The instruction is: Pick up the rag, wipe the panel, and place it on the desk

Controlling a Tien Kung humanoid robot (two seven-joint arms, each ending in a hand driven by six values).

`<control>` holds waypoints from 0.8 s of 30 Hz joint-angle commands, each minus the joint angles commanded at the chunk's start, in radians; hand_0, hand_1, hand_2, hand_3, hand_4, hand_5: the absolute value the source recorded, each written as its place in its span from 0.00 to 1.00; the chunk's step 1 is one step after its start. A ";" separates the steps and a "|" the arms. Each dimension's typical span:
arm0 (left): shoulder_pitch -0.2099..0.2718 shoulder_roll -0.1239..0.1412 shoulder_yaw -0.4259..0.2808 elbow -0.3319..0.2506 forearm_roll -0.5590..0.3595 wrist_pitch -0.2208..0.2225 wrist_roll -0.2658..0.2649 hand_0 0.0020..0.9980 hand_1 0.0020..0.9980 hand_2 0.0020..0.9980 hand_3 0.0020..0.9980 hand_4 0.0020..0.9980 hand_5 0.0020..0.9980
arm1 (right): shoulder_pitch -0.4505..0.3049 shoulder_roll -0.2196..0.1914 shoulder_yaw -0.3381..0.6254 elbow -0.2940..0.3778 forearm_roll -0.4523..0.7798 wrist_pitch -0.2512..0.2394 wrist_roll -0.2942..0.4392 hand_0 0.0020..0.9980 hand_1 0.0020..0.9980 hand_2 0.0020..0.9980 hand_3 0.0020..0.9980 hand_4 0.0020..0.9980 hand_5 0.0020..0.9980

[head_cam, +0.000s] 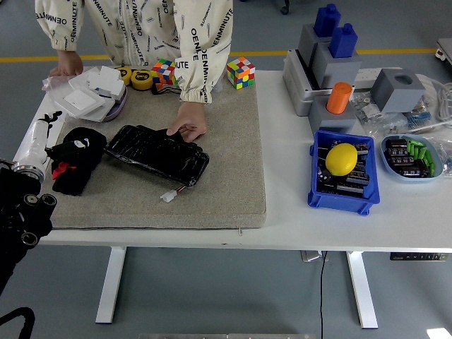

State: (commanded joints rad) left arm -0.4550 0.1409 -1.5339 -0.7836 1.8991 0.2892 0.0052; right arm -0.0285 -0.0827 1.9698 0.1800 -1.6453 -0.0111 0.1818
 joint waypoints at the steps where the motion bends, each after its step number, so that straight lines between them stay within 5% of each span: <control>1: -0.001 0.001 -0.001 -0.005 0.000 0.000 0.001 0.82 0.86 0.87 0.86 1.00 0.39 | 0.000 0.000 0.000 0.000 0.000 0.000 0.000 0.52 0.55 0.49 0.52 0.84 0.35; 9: -0.013 0.011 0.034 -0.032 0.005 -0.028 0.044 0.83 0.88 0.88 0.87 1.00 0.39 | -0.003 -0.002 0.001 0.000 -0.001 0.001 0.002 0.52 0.55 0.49 0.52 0.84 0.35; 24: -0.036 -0.012 0.036 0.089 0.088 -0.062 0.105 0.82 0.88 0.89 0.86 1.00 0.37 | 0.001 -0.004 0.000 0.000 -0.001 0.001 0.004 0.52 0.55 0.49 0.52 0.84 0.35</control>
State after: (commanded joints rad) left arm -0.4907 0.1290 -1.4980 -0.6941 1.9873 0.2276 0.1107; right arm -0.0280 -0.0866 1.9694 0.1800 -1.6463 -0.0097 0.1855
